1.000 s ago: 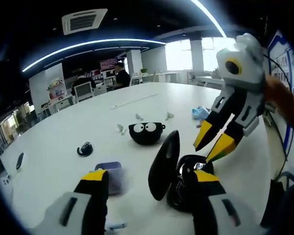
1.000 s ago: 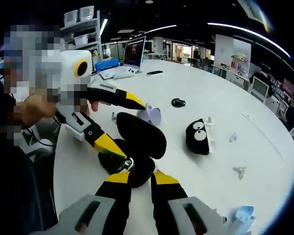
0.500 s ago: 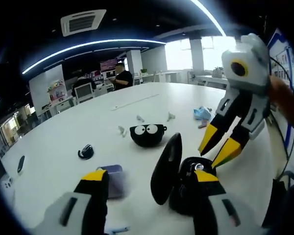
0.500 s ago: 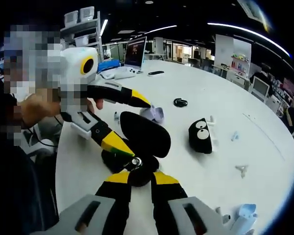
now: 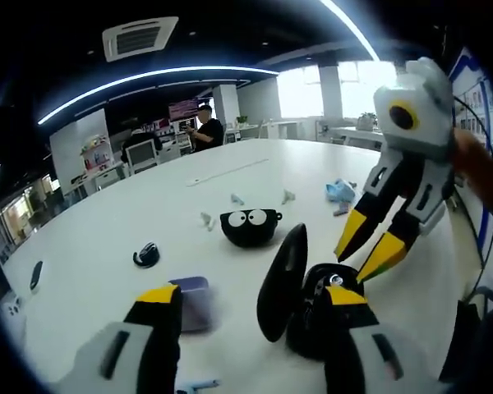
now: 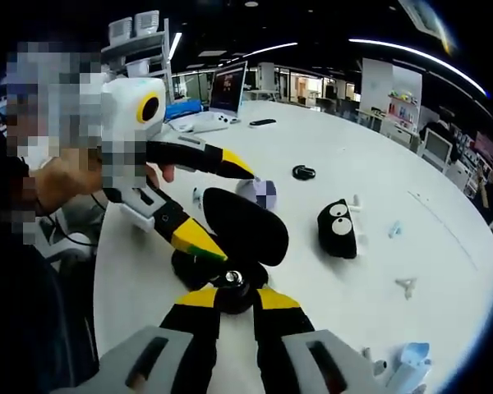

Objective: Pick up the earbuds from the table and place the earbuds into the earbud case

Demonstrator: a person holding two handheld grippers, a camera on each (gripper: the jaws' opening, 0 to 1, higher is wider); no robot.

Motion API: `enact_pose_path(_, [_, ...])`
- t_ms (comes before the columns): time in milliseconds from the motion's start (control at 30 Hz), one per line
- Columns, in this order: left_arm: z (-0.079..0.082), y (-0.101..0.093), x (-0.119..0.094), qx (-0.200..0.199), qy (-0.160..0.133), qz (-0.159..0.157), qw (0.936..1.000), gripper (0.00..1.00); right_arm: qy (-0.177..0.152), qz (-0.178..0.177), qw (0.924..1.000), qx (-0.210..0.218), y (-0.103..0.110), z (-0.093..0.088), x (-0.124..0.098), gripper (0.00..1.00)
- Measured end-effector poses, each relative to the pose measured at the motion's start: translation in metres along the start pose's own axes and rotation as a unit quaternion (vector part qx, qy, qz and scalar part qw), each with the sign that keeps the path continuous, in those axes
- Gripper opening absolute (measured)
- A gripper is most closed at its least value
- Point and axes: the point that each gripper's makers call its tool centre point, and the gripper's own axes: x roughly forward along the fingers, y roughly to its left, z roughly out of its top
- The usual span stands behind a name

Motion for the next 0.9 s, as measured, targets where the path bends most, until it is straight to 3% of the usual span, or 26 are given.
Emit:
enact_pose_path(333, [-0.003,-0.006,-0.020,-0.044,-0.010,-0.018,0.9988,0.72,-0.006,-0.011,0.9999,-0.008,0.000,0.001,-0.007,0.26])
enact_pose_path(500, [-0.006,-0.006,-0.038,-0.059,-0.014,-0.021,0.9979,0.73,-0.014,-0.022,0.9995,-0.017,0.000,0.000,-0.013,0.37])
enact_pose_path(700, [-0.010,0.001,-0.063,-0.083,-0.023,-0.019,0.9961,0.74,-0.018,-0.041,0.9984,-0.033,-0.001,-0.001,-0.023,0.54])
enact_pose_path(900, [-0.019,0.014,-0.092,-0.102,-0.025,-0.008,0.9945,0.75,-0.021,-0.051,0.9977,-0.039,0.000,0.000,-0.034,0.59])
